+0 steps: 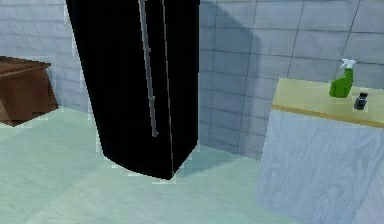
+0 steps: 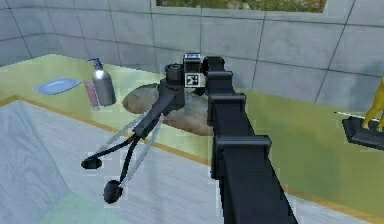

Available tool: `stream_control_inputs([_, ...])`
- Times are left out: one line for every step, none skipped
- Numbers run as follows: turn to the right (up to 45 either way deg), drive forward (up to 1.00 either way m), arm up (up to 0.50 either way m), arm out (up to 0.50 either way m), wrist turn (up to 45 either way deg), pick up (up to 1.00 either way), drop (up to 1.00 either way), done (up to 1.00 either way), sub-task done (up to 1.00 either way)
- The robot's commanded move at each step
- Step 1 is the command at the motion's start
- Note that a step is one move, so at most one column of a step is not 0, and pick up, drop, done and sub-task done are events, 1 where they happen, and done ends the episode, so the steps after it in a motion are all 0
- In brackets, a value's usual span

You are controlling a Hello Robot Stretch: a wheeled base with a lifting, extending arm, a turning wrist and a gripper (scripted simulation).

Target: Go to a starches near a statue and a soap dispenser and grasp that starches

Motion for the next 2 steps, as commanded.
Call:
stream_control_inputs([0.0, 0.00, 0.00, 0.00, 45.0, 0.00, 0.00, 0.00, 0.00])
stream_control_inputs([0.0, 0.00, 0.00, 0.00, 45.0, 0.00, 0.00, 0.00, 0.00])
